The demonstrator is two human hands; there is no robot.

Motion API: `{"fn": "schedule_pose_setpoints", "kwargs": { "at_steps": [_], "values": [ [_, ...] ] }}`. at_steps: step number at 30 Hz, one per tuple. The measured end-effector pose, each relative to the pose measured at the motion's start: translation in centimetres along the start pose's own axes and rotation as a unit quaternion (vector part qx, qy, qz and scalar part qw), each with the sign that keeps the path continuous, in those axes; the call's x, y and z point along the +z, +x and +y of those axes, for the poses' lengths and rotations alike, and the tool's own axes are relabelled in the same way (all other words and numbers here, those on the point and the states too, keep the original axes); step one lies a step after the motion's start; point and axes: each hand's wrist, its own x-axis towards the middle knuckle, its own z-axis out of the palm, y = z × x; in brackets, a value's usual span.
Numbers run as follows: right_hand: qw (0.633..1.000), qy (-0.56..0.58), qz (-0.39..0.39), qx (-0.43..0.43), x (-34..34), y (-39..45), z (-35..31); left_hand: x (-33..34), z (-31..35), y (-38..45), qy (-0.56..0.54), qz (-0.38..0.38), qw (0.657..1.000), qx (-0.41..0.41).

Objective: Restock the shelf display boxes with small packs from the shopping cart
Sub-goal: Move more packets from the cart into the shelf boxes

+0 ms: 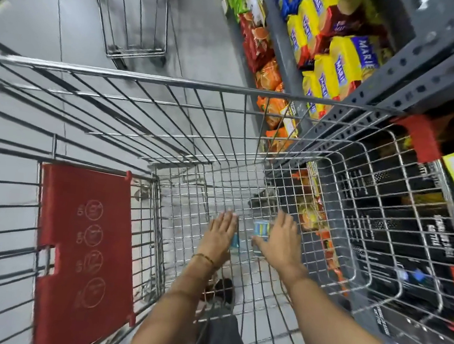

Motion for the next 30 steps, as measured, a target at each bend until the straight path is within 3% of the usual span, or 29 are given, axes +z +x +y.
{"fn": "schedule_pose_setpoints", "kwargs": {
  "at_steps": [4, 10, 14, 18, 25, 30],
  "values": [
    [0.974, -0.126, -0.097, -0.161, 0.6, -0.1, 1.7, 0.1, 0.0, 0.3, -0.005, 0.003, 1.0, -0.01],
    [0.974, -0.115, -0.043, -0.19, 0.5, -0.5, 1.5, -1.7, -0.5, 0.8, -0.086, 0.017, 0.996, 0.0],
    [0.975, -0.108, -0.077, -0.178, -3.0, -1.2, 1.0, -5.0, 0.3, 0.6, -0.042, 0.047, 0.997, 0.041],
    [0.983, -0.093, -0.064, -0.147, -8.4, -3.6, 1.2, -9.6, 2.8, -0.4, -0.011, 0.068, 0.993, 0.092],
    [0.995, -0.004, 0.05, -0.084, -19.6, -13.0, 4.8, -19.7, 10.8, -3.8, 0.006, 0.084, 0.976, 0.199],
    [0.987, 0.054, 0.148, -0.025, -26.1, -21.9, 9.1, -26.1, 19.1, -7.8, 0.047, 0.089, 0.946, 0.307]
  ]
}}
